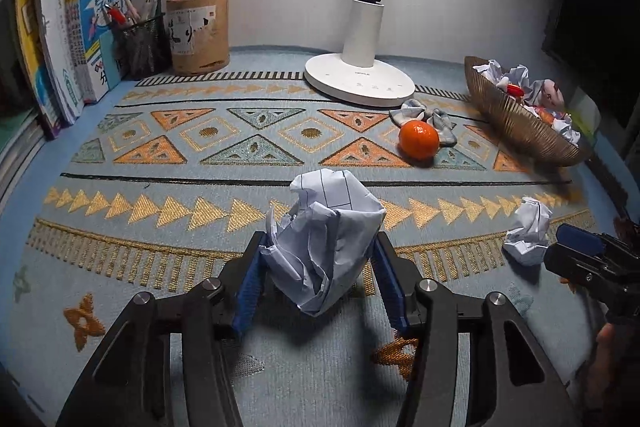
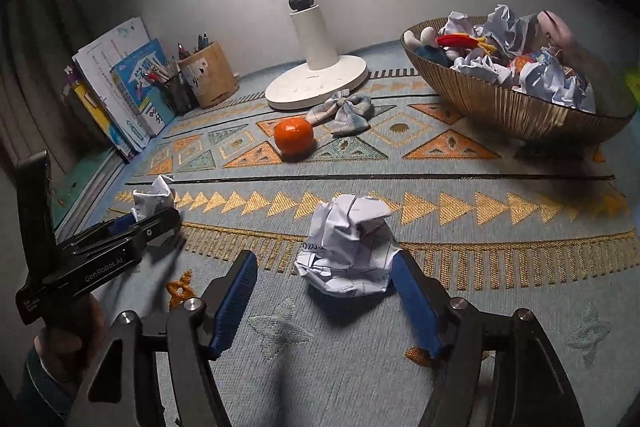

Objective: Organize objects
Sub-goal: 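Lift the paper balls with both tools and carry them over the bowl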

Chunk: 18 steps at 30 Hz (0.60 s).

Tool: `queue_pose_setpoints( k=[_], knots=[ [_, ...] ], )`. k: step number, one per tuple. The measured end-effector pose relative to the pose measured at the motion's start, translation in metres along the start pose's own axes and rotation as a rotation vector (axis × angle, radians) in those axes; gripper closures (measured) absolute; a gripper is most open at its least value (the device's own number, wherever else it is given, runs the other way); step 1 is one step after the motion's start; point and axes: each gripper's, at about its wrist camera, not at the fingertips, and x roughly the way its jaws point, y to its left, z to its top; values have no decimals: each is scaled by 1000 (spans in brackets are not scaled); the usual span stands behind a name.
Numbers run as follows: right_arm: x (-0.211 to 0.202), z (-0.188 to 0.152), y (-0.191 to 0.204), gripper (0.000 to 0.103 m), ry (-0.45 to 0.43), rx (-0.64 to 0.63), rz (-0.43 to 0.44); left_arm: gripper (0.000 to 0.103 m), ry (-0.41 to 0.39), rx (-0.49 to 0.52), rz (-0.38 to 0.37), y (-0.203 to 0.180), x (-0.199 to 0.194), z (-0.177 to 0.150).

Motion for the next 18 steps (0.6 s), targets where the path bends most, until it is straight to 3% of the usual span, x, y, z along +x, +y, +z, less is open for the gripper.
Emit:
queue_pose_setpoints(
  k=[2, 14, 18],
  knots=[
    [-1, 0, 1, 9, -10, -3, -22, 53, 9, 2, 15, -2, 2, 0],
    [25, 2, 9, 9, 86, -44, -151, 53, -5, 2, -4, -2, -1, -1],
    [29, 3, 7, 30, 94, -42, -168, 53, -1, 3, -4, -2, 0, -1]
  ],
)
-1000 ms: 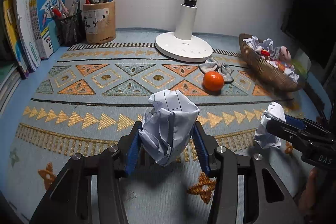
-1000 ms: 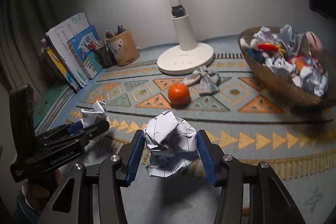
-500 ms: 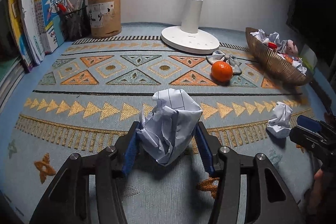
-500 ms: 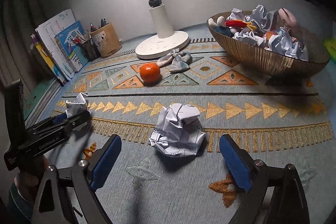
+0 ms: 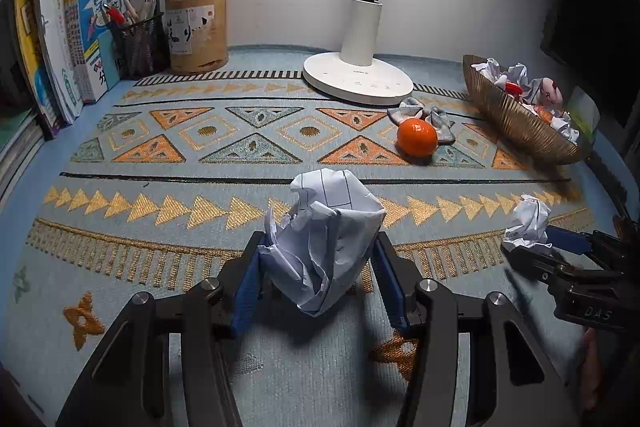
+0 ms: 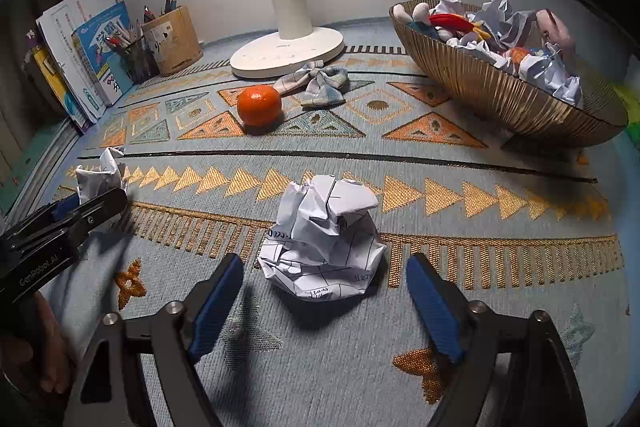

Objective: Organize objects
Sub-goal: 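Lift the paper balls with both tools and carry them over the bowl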

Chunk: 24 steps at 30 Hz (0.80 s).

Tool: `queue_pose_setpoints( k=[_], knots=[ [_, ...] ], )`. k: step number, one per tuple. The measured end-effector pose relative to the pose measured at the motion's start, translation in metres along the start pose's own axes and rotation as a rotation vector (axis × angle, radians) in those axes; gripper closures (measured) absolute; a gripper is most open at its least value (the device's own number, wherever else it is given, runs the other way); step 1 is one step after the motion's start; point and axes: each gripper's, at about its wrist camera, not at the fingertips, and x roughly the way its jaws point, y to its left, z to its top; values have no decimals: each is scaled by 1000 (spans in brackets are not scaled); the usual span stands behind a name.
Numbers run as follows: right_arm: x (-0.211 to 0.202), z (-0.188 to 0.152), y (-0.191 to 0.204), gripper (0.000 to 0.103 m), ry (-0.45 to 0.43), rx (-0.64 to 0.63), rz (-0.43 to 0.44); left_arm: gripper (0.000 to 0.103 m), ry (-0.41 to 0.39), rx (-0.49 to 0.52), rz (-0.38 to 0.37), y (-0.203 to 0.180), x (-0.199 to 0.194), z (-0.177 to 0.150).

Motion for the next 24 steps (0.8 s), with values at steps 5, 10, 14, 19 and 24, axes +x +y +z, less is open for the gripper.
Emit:
queue_pose_setpoints(
  k=[5, 10, 14, 19, 24],
  knots=[
    [-1, 1, 3, 43, -7, -15, -6, 53, -1, 4, -3, -1, 0, 0],
    [-5, 1, 4, 45, -28, -19, -16, 53, -4, 4, -6, -1, 0, -1],
    [-6, 1, 4, 45, -29, -22, -22, 53, -4, 3, -6, -1, -1, -1],
    [-6, 1, 4, 45, -33, -20, -21, 53, -5, 4, -6, -1, -1, -1],
    [-8, 1, 4, 45, -45, -25, -28, 53, -4, 4, -5, -1, 0, -1]
  ],
)
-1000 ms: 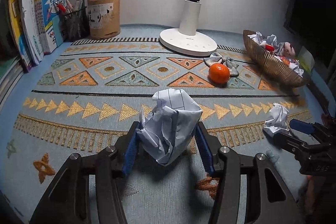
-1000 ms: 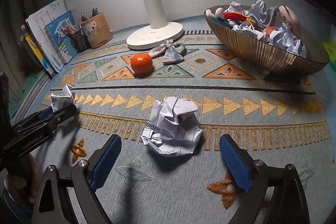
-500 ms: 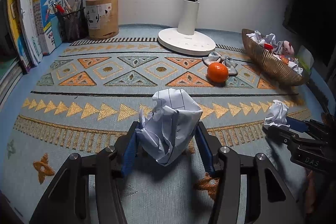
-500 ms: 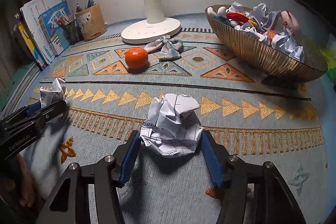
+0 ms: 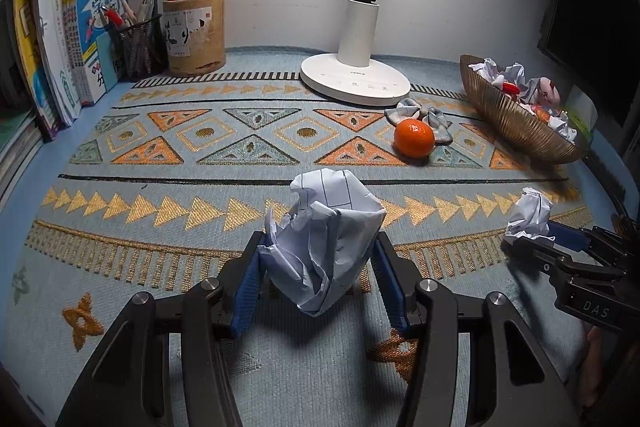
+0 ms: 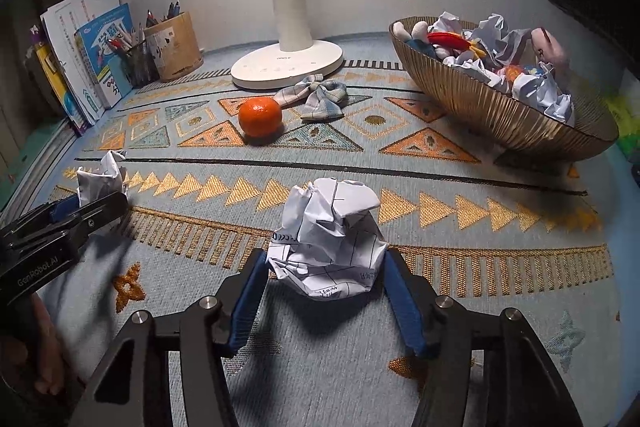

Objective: Organize objects
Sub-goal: 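Lift the paper balls with both tools and carry them over the bowl, then open both tools over the bowl to drop the paper balls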

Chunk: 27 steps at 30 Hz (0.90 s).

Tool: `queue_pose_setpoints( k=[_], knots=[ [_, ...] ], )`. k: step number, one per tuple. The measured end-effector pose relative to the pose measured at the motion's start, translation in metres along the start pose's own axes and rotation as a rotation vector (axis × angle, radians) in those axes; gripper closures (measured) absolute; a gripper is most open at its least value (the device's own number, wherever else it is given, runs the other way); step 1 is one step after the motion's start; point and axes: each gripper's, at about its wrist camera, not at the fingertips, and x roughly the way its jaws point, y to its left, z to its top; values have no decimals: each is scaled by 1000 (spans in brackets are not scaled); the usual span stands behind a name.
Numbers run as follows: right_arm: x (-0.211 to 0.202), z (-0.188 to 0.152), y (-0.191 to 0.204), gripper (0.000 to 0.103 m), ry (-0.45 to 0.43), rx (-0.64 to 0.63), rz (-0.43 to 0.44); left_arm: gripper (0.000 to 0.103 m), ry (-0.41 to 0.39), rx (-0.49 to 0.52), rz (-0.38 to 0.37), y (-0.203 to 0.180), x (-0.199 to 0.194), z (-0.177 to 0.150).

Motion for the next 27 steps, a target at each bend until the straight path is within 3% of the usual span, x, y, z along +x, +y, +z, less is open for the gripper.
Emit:
queue_pose_setpoints(
  k=[9, 12, 15, 18, 21, 27],
  knots=[
    [-18, 0, -9, 45, -65, 41, 55, 55, -31, 24, 39, -6, -8, 1],
    [-39, 2, -25, 45, -112, 97, 143, 55, -40, 31, -21, -19, -18, 16],
    [-70, 17, -53, 45, -175, 158, 139, 55, -86, 54, -89, -46, -29, 49],
    [-102, 43, -93, 45, -267, 220, 85, 55, -124, 99, -169, -88, -30, 89],
    [-119, 69, -141, 45, -327, 308, 19, 55, -111, 113, -287, -132, -12, 124],
    [-102, 96, -212, 45, -327, 429, -28, 55, -81, 120, -367, -194, 48, 168]
  ],
)
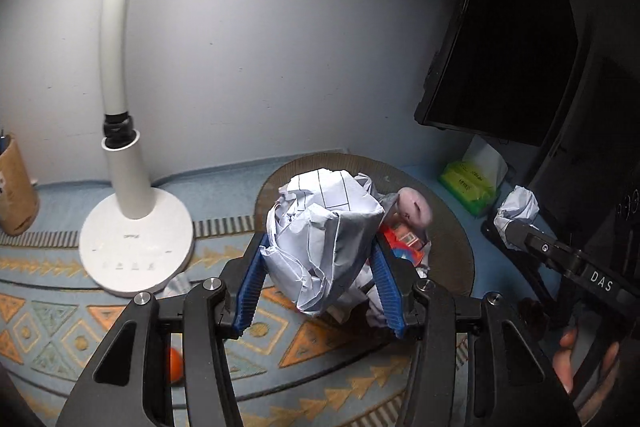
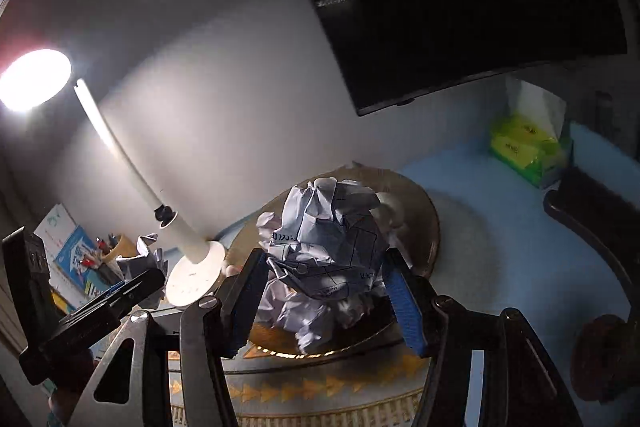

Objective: Organize objects
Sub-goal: 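Open both tools over the bowl to drop the paper balls, then grasp the orange with the left tool while the right tool grasps the plaid bow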

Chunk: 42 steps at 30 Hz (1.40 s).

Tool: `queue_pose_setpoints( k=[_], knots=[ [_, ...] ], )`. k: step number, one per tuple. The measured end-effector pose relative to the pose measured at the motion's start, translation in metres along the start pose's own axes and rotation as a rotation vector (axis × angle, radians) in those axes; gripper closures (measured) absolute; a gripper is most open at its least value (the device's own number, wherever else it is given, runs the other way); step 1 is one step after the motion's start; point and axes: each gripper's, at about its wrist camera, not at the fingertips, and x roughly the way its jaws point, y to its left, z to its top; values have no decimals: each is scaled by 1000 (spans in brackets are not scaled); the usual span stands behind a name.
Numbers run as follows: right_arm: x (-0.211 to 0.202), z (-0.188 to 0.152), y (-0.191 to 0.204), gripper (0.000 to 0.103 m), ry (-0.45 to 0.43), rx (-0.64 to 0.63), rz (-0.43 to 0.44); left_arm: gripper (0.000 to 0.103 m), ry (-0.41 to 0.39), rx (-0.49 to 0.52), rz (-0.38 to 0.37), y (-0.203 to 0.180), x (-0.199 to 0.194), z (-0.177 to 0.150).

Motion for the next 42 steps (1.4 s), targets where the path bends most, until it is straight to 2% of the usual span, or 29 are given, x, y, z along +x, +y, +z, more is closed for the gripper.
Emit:
queue_pose_setpoints(
  k=[4, 6, 8, 9, 10, 13, 16, 20, 24, 27, 29, 32, 34, 37, 40, 42],
  knots=[
    [29, -1, -10, 45, 45, -20, -46, 55, 38, 2, -12, -7, 43, 7],
    [41, -3, -13, 45, 66, -11, -39, 55, 55, -6, -24, -9, 57, 7],
    [53, -3, -16, 42, 88, -2, -43, 47, 67, -21, -65, -11, 65, 8],
    [57, -3, -17, 33, 101, 2, -44, 31, 78, -26, -59, -14, 69, 8],
    [58, -4, -19, 31, 101, 12, -48, 22, 81, -30, -43, -14, 69, 7],
    [53, -5, -26, 31, 94, 40, -40, 22, 72, -20, -45, -9, 59, 3],
    [45, -6, -29, 31, 89, 61, -31, 22, 54, -53, -43, 4, 37, 1],
    [30, -11, -20, 31, 94, 69, 12, 22, 15, -75, -21, 29, -7, -6],
    [12, -19, 15, 31, 101, -3, 68, 20, -62, -73, 95, 58, -70, -19],
    [1, -28, 52, 29, 123, -88, 132, 0, -90, -118, 194, 92, -116, -39],
    [-4, -41, 77, 26, 137, -133, 178, 1, -81, -158, 253, 117, -139, -62],
    [1, -79, 108, 11, 177, -162, 213, 1, -4, -174, 366, 145, -147, -102],
    [18, -110, 123, 11, 237, -184, 202, 1, 17, -172, 431, 160, -145, -129],
    [47, -142, 133, 11, 293, -220, 154, 1, 58, -183, 455, 173, -136, -160],
    [67, -157, 134, 11, 309, -251, 89, 1, 76, -162, 468, 173, -127, -170],
    [72, -164, 135, 11, 299, -274, 64, 1, 41, -133, 496, 166, -129, -169]
  ],
)
